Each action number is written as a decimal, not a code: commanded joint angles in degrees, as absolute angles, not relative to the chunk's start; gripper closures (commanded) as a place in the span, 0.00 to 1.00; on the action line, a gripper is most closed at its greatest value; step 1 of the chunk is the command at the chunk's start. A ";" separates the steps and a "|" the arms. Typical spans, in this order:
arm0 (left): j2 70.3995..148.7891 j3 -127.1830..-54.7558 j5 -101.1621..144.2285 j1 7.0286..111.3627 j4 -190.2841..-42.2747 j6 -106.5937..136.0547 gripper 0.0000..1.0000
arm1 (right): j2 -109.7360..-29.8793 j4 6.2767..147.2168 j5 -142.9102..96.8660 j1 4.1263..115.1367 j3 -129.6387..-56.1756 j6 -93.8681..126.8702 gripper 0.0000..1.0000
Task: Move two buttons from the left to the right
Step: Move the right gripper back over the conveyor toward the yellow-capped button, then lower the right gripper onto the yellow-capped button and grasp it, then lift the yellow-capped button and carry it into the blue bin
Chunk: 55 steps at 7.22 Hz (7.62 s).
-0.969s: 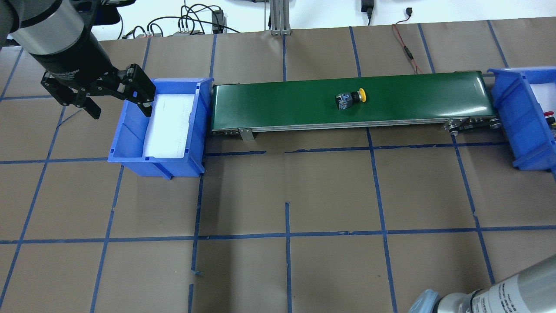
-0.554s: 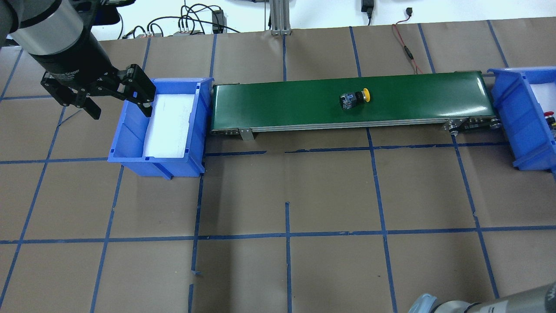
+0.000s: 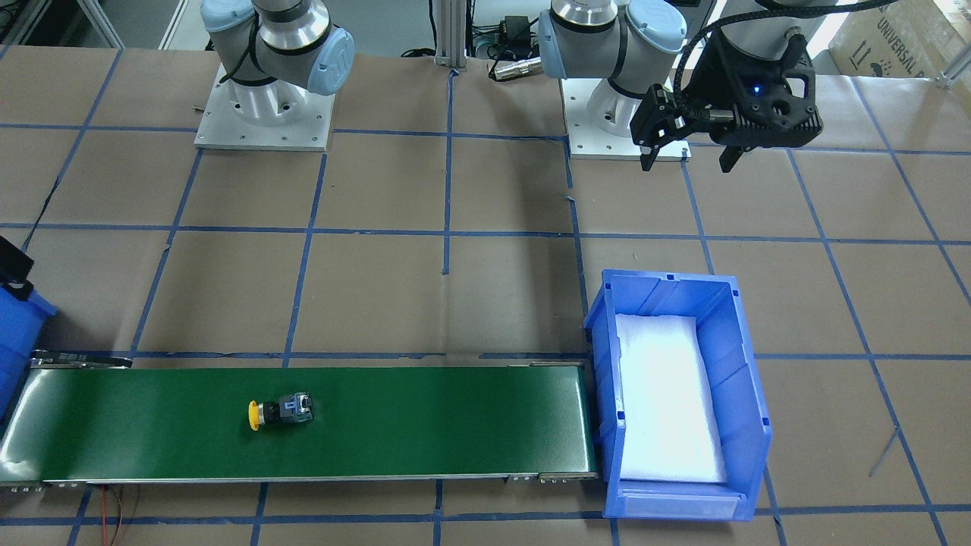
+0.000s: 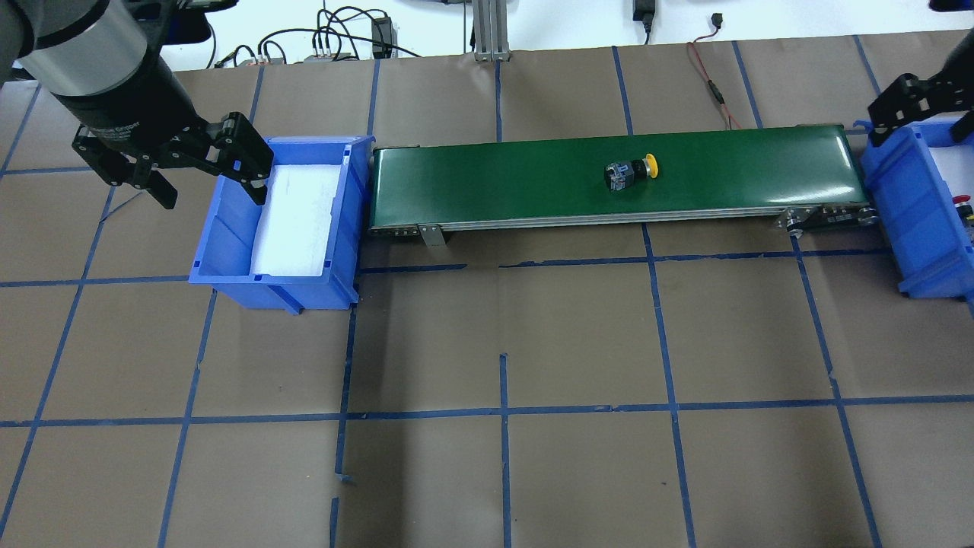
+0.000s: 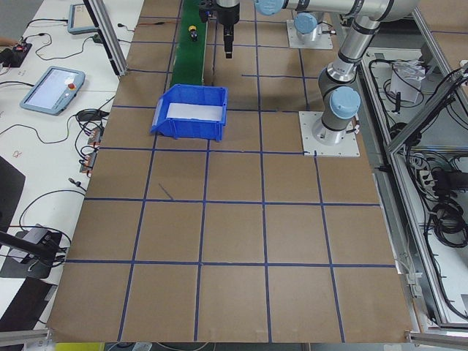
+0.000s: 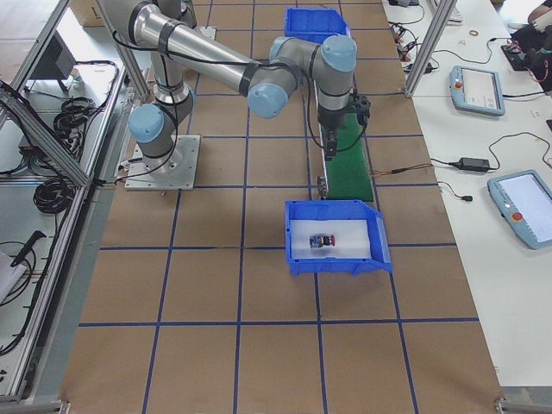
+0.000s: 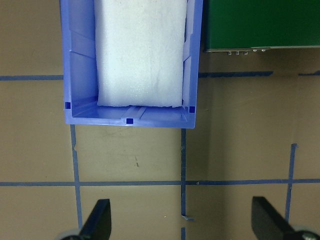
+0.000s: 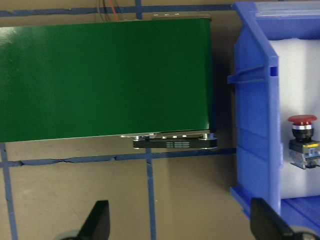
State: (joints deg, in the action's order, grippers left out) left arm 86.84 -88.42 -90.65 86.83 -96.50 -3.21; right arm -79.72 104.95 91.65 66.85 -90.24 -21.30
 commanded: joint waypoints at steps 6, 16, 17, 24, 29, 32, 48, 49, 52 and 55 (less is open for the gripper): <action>86.84 -88.50 -90.62 86.84 -96.50 -3.16 0.00 | -79.98 105.90 91.68 77.61 -91.14 -10.46 0.00; 86.84 -88.51 -90.70 86.66 -96.50 -3.25 0.00 | -75.16 110.73 91.32 77.87 -92.02 -48.37 0.00; 86.84 -88.51 -90.70 86.66 -96.50 -3.16 0.00 | -74.45 113.18 89.49 77.87 -92.02 -54.60 0.00; 86.84 -88.51 -90.79 86.57 -96.59 -3.25 0.00 | -68.65 121.03 83.32 77.87 -89.74 -86.38 0.13; 86.84 -88.51 -90.79 86.57 -96.59 -3.25 0.00 | -66.97 121.03 83.32 77.87 -90.44 -88.07 0.00; 86.84 -88.51 -90.70 86.57 -96.50 -3.25 0.00 | -66.80 121.03 83.50 77.78 -92.02 -88.15 0.00; 86.84 -88.51 -90.70 86.40 -96.50 -3.34 0.00 | -63.10 121.29 87.09 75.50 -90.45 -89.31 0.97; 86.84 -88.51 -90.70 86.40 -96.50 -3.34 0.00 | -64.06 120.51 89.10 75.50 -88.96 -88.51 0.97; 86.84 -88.51 -90.70 86.40 -96.50 -3.34 0.00 | -69.25 111.03 90.18 65.88 -83.78 -89.81 0.96; 86.84 -88.51 -90.79 86.40 -96.50 -3.34 0.00 | -69.43 110.65 90.87 52.09 -77.62 -85.64 0.96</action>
